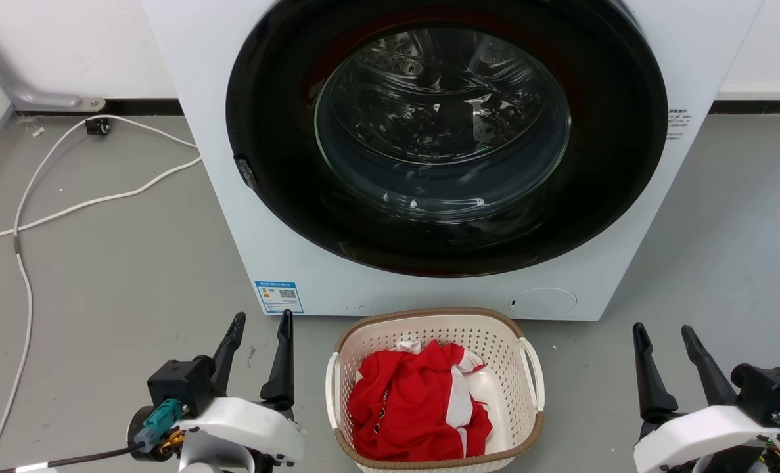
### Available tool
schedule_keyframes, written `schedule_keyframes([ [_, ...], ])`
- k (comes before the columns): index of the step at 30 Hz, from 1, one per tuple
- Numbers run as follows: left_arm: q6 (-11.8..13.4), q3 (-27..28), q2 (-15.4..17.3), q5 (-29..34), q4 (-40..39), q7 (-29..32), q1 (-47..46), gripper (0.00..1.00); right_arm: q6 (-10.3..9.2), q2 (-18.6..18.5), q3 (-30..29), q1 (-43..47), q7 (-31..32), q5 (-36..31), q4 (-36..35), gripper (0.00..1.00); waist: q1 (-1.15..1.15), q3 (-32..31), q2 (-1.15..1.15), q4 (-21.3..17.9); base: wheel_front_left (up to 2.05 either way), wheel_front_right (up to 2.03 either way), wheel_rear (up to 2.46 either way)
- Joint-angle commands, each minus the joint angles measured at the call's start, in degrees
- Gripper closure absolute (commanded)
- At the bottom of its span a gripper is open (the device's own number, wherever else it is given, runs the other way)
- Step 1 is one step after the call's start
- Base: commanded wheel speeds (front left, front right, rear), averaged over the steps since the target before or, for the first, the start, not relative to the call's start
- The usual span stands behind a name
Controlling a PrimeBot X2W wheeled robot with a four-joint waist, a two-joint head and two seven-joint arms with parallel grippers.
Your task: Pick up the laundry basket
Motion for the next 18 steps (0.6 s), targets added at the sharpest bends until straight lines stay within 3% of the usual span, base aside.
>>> schedule_keyframes([
  [1, 0.3, -0.1, 0.1, 1.3, -0.3, -0.6, -0.9, 0.0, 0.0, 0.1, 0.0, 0.1, -0.6, -1.6, -0.7, 0.0, 0.0, 0.0, 0.0, 0.1, 0.0, 0.0, 0.0],
  [18, 0.6, -0.7, -0.3, 8.5, 0.0, -2.6, -0.3, 0.0, -0.01, 0.1, -0.3, 1.0, -2.8, -6.4, -0.3, 0.0, 0.0, -0.1, 0.0, 0.4, 0.0, 0.0, 0.0],
])
